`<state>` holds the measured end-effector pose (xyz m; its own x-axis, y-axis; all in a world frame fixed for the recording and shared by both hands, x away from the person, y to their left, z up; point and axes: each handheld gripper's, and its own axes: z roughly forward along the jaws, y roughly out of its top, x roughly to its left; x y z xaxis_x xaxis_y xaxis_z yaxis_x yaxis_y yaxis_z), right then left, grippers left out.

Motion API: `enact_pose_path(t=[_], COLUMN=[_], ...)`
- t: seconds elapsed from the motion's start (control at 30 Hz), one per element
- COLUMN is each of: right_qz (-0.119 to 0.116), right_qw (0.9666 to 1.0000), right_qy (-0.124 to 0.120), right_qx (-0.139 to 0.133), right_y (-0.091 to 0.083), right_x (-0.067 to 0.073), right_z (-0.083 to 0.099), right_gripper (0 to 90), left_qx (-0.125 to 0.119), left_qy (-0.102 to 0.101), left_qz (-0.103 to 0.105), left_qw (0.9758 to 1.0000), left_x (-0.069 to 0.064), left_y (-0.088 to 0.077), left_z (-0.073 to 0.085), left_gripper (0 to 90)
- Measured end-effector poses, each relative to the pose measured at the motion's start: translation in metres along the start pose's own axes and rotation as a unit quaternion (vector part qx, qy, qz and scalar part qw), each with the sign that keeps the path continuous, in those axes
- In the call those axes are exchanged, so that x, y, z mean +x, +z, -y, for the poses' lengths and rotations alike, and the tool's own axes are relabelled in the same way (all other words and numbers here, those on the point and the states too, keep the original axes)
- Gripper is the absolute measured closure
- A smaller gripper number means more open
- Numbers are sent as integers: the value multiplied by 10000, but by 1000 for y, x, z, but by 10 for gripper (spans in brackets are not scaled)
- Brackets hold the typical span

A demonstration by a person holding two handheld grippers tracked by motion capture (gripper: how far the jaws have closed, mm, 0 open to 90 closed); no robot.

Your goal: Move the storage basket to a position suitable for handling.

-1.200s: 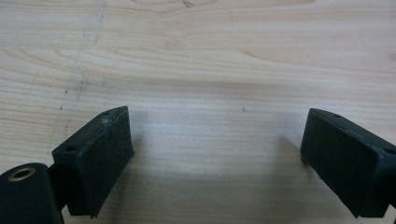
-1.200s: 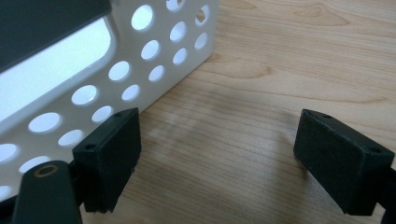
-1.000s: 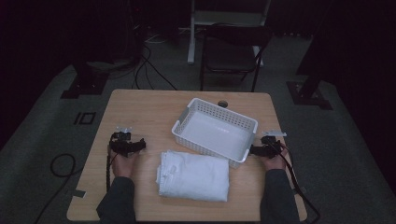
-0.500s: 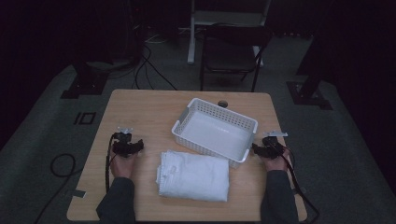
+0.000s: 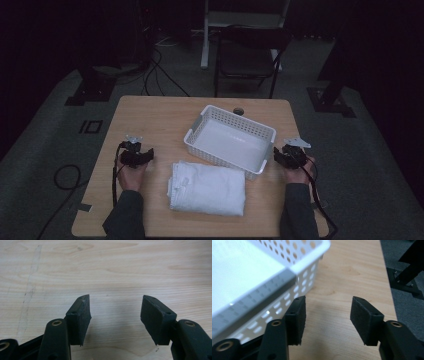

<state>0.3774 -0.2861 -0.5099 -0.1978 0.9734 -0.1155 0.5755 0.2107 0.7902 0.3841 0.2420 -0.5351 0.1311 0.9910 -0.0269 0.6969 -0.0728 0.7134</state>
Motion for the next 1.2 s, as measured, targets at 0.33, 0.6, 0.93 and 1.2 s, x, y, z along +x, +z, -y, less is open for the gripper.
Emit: enact_pose_path(t=[0.33,0.6,0.93,1.2], right_qz=[-313,-776,-1140,-1317], right_qw=[9989,9953,9921,9898], right_qy=[318,535,518,427], right_qx=[-119,-207,102,324], right_y=[-24,-36,-31,-34], right_x=[4,16,30,40], right_z=[-11,-12,-7,-3], right_gripper=[492,402,404,464], left_qx=[-394,-557,-763,-771], left_qy=[201,368,414,538], left_qz=[219,523,877,972], left_qw=[9988,9964,9924,9908], left_x=[-6,-16,-19,-27], left_y=[-16,-29,-37,-39], left_z=[-4,-11,-13,-15], left_gripper=[420,410,392,388])
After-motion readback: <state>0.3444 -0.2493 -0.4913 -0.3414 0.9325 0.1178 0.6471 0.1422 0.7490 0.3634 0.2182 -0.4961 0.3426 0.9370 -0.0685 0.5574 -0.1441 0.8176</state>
